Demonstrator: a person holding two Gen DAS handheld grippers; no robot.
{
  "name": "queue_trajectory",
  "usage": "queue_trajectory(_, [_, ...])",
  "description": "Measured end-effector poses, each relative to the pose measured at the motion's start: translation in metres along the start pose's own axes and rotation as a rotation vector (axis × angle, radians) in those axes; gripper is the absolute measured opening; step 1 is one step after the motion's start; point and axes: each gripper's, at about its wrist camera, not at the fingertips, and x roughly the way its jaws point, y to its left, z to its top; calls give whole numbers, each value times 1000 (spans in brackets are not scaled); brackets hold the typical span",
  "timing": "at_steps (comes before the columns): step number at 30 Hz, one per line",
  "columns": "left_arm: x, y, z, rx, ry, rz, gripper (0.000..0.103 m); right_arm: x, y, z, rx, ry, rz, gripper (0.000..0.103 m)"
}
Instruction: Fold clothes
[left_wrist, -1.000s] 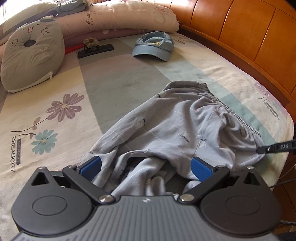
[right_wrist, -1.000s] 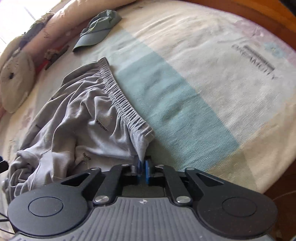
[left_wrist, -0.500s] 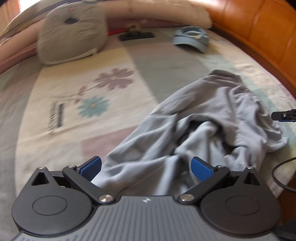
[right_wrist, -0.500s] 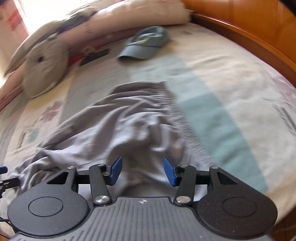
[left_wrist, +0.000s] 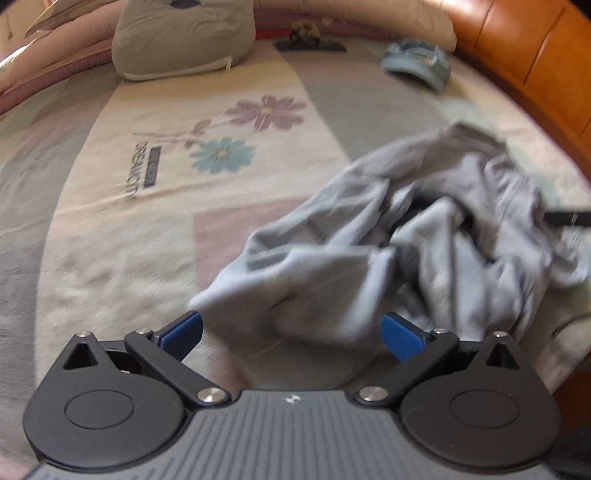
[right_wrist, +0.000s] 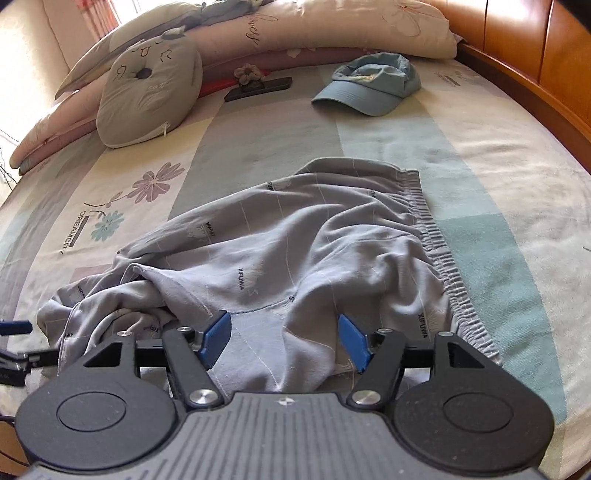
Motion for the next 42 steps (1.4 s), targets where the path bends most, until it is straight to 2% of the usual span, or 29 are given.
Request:
queue_trajectory(2, [5, -7, 5, -10, 3, -21, 102, -2, 2, -1, -3, -7, 2, 73])
queue_trajectory(5, [17, -24, 5, 33, 41, -45, 102, -2, 3, -2, 1, -10, 5, 75])
queue_trajectory(9, [29, -33, -1, 70, 72, 89, 102, 0, 1, -4, 7, -7, -3, 75])
queue_trajectory(12, [22, -19, -2, 26, 77, 146, 102, 1, -2, -4, -4, -8, -10, 75])
queue_trajectory(16, [7, 3, -1, -33, 73, 268, 102, 2, -10, -3, -9, -15, -10, 76])
queue_trajectory(18, [6, 7, 0, -63, 74, 297, 102, 4, -15, -3, 0, -15, 2, 77])
queue_trajectory(20, [4, 11, 1, -92, 74, 326, 102, 7, -18, -2, 10, -9, 27, 77])
queue_trajectory(25, [20, -7, -2, -113, 102, 321, 102, 13, -14, 2, 9, 4, 151, 79])
queue_trajectory(31, [20, 0, -8, -208, 118, 474, 102, 18, 10, 8, -81, 26, 302, 87])
queue_trajectory(36, [28, -2, -12, -267, 164, 432, 102, 21, 28, 10, -160, 57, 344, 92])
queue_trajectory(42, [16, 16, -14, -268, 121, 566, 102, 24, 48, 13, -238, 98, 375, 98])
